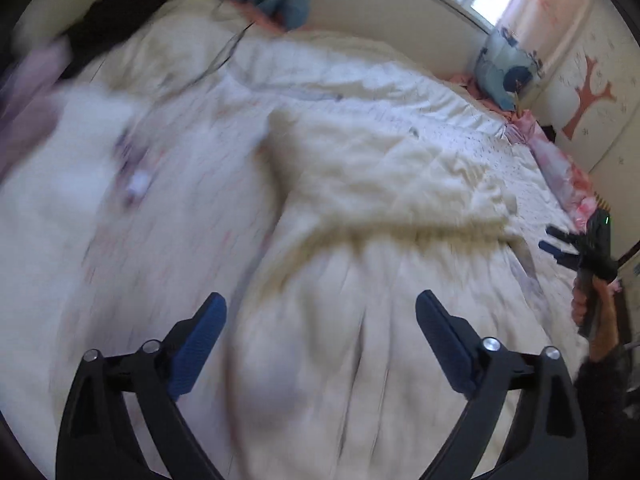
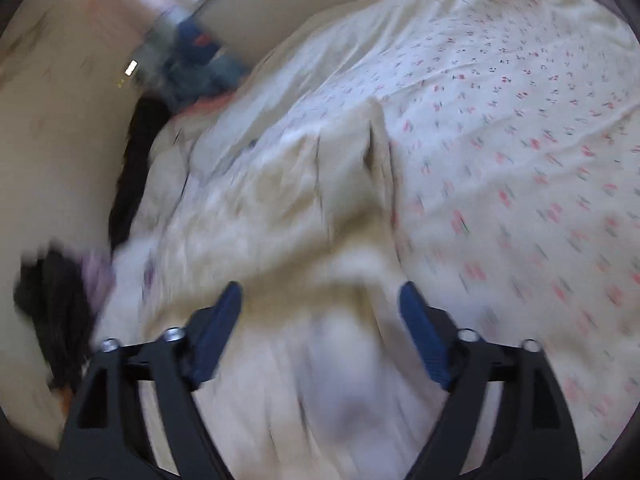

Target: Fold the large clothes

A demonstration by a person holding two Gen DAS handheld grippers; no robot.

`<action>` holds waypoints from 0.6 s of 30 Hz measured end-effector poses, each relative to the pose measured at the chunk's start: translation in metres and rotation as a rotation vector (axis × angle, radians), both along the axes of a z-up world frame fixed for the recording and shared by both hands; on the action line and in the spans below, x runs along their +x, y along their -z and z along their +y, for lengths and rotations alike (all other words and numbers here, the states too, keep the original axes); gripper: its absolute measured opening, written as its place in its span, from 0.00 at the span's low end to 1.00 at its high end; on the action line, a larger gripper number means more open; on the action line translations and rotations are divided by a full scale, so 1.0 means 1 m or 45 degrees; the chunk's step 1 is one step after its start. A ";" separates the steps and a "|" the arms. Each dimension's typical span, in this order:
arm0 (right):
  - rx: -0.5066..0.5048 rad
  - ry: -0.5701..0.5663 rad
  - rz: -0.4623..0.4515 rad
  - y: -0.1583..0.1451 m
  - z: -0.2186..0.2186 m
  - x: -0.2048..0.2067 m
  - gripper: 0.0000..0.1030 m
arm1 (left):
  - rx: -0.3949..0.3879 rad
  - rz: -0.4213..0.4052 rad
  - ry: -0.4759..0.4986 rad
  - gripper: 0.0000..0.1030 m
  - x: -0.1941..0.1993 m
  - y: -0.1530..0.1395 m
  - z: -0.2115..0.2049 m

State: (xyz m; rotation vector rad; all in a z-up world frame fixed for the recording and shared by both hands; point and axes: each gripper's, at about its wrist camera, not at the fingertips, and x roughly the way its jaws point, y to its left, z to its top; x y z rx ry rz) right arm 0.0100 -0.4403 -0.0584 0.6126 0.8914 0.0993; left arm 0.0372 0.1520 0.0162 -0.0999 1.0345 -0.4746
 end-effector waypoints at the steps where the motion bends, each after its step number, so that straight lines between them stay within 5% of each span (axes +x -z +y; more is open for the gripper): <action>1: -0.012 -0.029 0.036 0.006 -0.001 -0.019 0.79 | -0.004 0.051 -0.033 0.89 -0.019 0.011 0.020; 6: 0.284 -0.125 0.161 0.040 -0.014 -0.097 0.79 | -0.192 0.259 -0.111 0.89 -0.073 0.059 0.059; 11: 0.344 -0.250 0.251 0.046 0.014 -0.134 0.79 | -0.294 0.388 0.006 0.89 -0.116 0.087 0.040; 15: 0.422 -0.363 0.362 0.061 0.049 -0.151 0.79 | -0.250 0.374 0.048 0.89 -0.132 0.090 0.025; 17: 0.363 -0.389 0.366 0.064 0.066 -0.158 0.79 | -0.263 0.375 0.018 0.89 -0.133 0.090 0.023; 18: 0.356 -0.384 0.339 0.065 0.070 -0.160 0.71 | -0.270 0.373 -0.014 0.88 -0.133 0.089 0.024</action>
